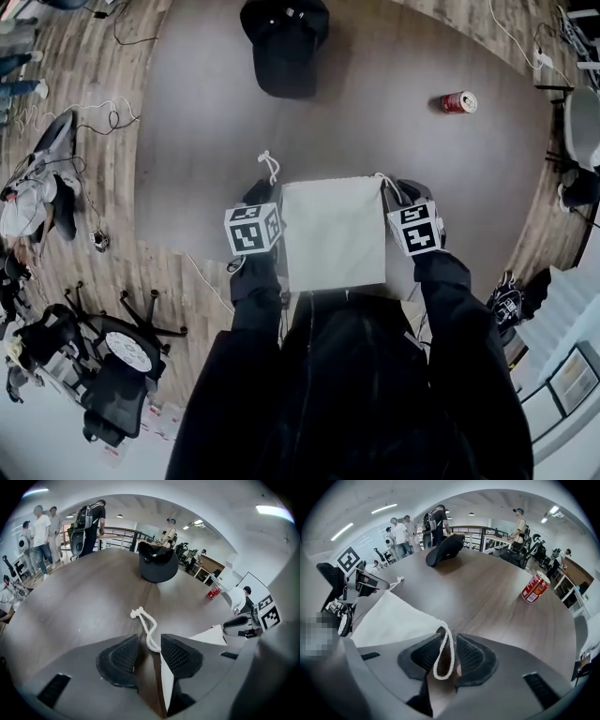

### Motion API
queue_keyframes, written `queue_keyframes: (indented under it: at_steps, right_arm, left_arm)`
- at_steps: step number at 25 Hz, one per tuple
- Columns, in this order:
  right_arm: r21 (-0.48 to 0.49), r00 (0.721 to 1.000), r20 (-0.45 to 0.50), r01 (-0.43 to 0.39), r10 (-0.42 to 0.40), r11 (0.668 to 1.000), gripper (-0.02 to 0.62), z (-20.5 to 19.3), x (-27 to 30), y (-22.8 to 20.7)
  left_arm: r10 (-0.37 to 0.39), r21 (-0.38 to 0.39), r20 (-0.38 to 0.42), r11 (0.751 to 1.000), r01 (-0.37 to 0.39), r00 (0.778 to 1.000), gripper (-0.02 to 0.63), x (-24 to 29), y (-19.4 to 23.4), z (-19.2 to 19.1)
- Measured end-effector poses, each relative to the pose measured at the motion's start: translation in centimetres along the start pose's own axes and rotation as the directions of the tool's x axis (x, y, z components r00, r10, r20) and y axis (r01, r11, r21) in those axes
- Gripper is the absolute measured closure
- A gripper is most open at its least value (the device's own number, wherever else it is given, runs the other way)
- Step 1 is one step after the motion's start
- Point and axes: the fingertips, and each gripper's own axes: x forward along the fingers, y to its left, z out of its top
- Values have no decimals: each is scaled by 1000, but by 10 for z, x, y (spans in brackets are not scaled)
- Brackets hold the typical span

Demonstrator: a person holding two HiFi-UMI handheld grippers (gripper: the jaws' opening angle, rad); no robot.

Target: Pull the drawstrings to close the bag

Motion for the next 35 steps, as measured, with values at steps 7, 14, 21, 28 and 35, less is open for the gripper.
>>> queue_keyframes:
  at_steps: [7, 14, 21, 28, 35]
  right_arm:
    - [-59, 996, -87, -16, 11, 998, 451, -4, 15, 4]
    - [-55, 990, -139, -25, 17, 998, 494, -4, 24, 9]
    - [-5, 991, -129, -26, 25, 1000, 512, -4, 24, 8]
    - [-2, 996, -89, 28, -28, 1000, 558, -4, 25, 15]
    - [78, 1000, -15, 21, -20, 997, 562, 1, 13, 12]
  left_arm:
    - [27, 19, -64, 999, -25, 998, 460, 14, 4, 1]
    - [72, 53, -67, 996, -68, 995, 460, 15, 7, 0]
    - [113, 110, -85, 989, -104, 990, 525, 15, 14, 0]
    - [154, 179, -65, 974, -140, 986, 560, 17, 10, -5]
    - [123, 56, 0, 991, -123, 992, 568, 3, 8, 7]
